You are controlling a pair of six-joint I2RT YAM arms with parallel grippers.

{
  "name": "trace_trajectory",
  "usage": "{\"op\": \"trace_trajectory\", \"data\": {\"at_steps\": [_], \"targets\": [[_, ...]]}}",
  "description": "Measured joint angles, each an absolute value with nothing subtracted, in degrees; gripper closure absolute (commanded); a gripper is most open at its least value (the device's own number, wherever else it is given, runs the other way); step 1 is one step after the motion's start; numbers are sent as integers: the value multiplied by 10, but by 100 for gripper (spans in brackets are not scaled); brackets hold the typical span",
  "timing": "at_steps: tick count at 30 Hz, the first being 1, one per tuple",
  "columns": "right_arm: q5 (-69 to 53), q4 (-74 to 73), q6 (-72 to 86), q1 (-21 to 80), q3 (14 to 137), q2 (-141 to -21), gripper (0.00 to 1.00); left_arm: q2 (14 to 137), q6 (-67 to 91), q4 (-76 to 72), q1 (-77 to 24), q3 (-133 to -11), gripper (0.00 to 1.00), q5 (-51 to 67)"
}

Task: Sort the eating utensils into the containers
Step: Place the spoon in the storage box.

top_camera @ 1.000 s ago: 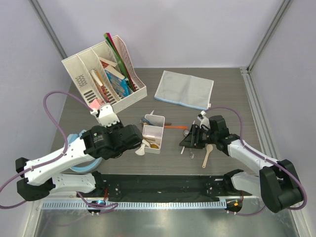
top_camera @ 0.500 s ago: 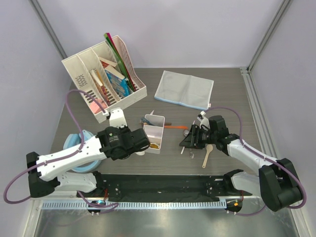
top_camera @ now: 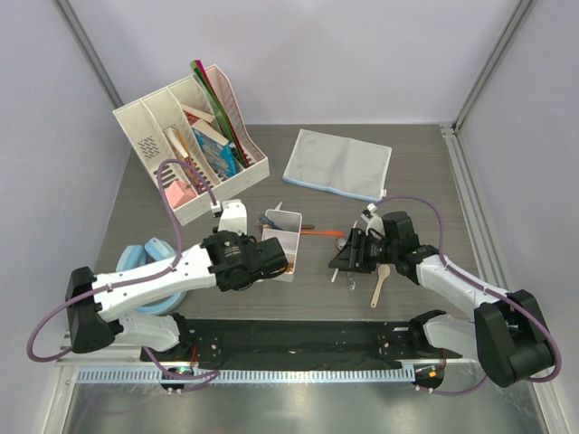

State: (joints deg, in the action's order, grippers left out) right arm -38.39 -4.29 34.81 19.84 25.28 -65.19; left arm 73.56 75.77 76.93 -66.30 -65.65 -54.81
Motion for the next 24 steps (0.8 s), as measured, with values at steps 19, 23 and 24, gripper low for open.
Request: {"op": "trace_trajectory", "data": {"at_steps": [19, 23, 24], "targets": [[-368, -44, 349, 198, 253, -649, 47, 728, 775, 766, -663, -665, 64, -578], [-323, -60, 356, 198, 257, -629, 47, 724, 769, 768, -663, -667, 66, -586], [-306, -70, 357, 198, 262, -624, 47, 730, 760, 765, -663, -670, 66, -585]]}}
